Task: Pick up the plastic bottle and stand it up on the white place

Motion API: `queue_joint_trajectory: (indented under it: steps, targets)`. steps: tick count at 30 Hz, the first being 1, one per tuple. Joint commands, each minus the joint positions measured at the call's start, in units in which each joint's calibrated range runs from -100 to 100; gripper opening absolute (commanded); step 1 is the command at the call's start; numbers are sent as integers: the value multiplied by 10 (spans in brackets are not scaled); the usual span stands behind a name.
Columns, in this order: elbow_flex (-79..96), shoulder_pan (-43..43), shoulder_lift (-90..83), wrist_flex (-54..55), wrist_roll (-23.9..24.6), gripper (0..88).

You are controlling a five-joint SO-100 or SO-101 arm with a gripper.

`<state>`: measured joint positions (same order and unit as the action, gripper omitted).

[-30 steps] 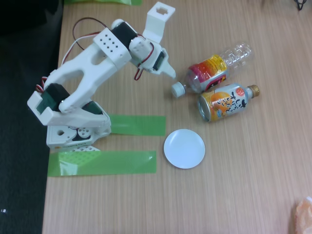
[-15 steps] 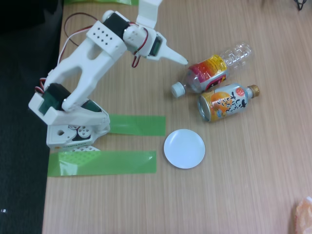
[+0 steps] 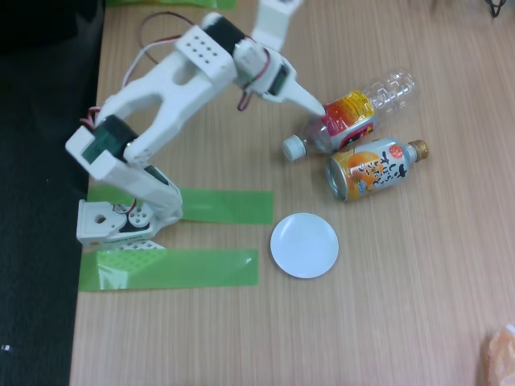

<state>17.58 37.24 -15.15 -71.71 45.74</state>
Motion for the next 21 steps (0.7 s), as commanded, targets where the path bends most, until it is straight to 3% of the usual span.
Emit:
queue_joint_trajectory:
  steps: [1,21]
  targets:
    - [-26,-29,15,5,1,473]
    - [-24,-34,154,15,3,473]
